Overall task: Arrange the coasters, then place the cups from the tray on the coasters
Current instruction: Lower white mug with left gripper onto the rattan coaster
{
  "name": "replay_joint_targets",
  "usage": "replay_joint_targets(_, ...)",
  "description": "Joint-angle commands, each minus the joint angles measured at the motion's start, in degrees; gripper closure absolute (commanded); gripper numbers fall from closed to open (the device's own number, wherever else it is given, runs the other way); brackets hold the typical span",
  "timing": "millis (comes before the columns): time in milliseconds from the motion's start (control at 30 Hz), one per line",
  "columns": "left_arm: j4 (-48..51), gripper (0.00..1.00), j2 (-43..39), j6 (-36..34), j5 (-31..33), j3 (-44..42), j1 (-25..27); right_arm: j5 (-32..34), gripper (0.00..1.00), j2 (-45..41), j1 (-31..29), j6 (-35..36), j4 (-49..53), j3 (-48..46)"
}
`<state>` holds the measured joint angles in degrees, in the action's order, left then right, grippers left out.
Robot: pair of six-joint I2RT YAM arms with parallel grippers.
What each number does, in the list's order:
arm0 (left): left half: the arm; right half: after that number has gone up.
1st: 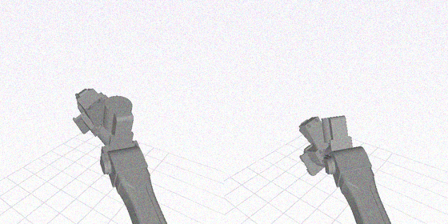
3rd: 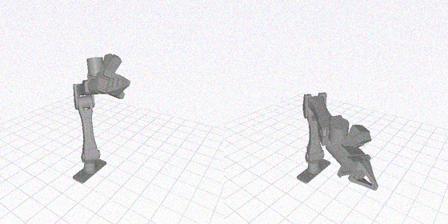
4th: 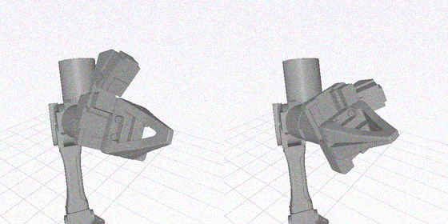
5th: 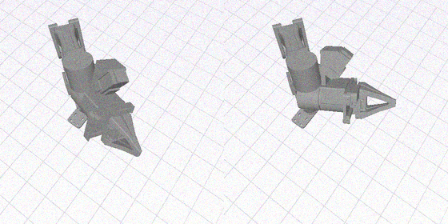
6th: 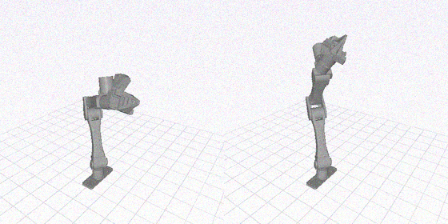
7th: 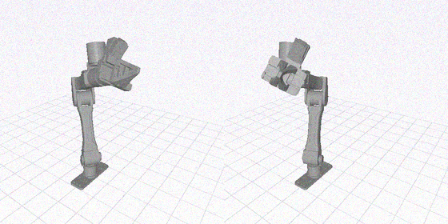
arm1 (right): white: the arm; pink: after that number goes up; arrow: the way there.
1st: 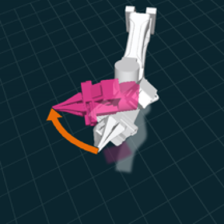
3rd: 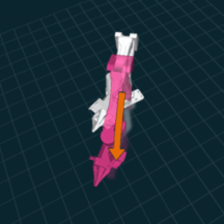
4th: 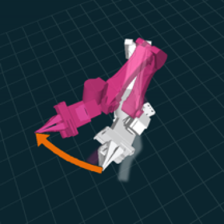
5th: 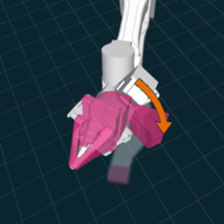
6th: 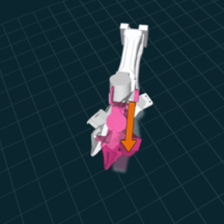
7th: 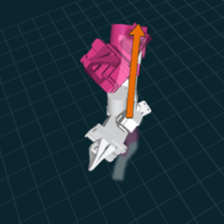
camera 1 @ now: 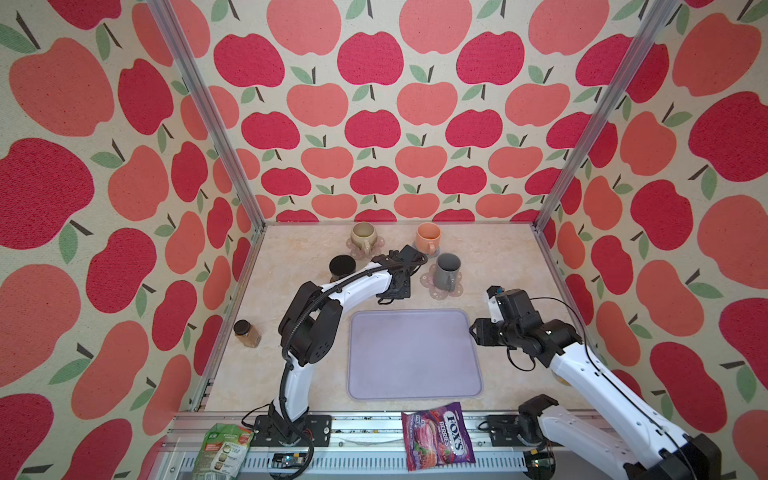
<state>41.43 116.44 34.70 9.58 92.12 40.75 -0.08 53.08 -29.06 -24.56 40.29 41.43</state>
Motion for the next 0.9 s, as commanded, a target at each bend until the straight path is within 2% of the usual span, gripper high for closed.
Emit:
replay_joint_targets(0, 4.37, 0.72, -1.22, -0.52, 0.35, -1.03, -0.78, -0.43, 0.46, -0.77, 0.41, -1.2, 0.23, 0.49)
replay_joint_targets(233, 4.61, 0.71, -1.39, -0.71, 0.94, -0.21, -1.13, -0.3, 0.46, -0.71, 0.48, -1.29, 0.36, 0.49)
replay_joint_targets(400, 4.63, 0.65, -1.39, -0.76, 0.97, 0.26, -1.22, -0.36, 0.46, -0.94, 0.41, -1.28, 0.54, 0.41)
replay_joint_targets(867, 3.74, 0.65, -1.79, -0.3, 0.79, 0.98, -1.19, 0.16, 0.45, -1.96, 0.49, -1.37, 1.15, -0.03)
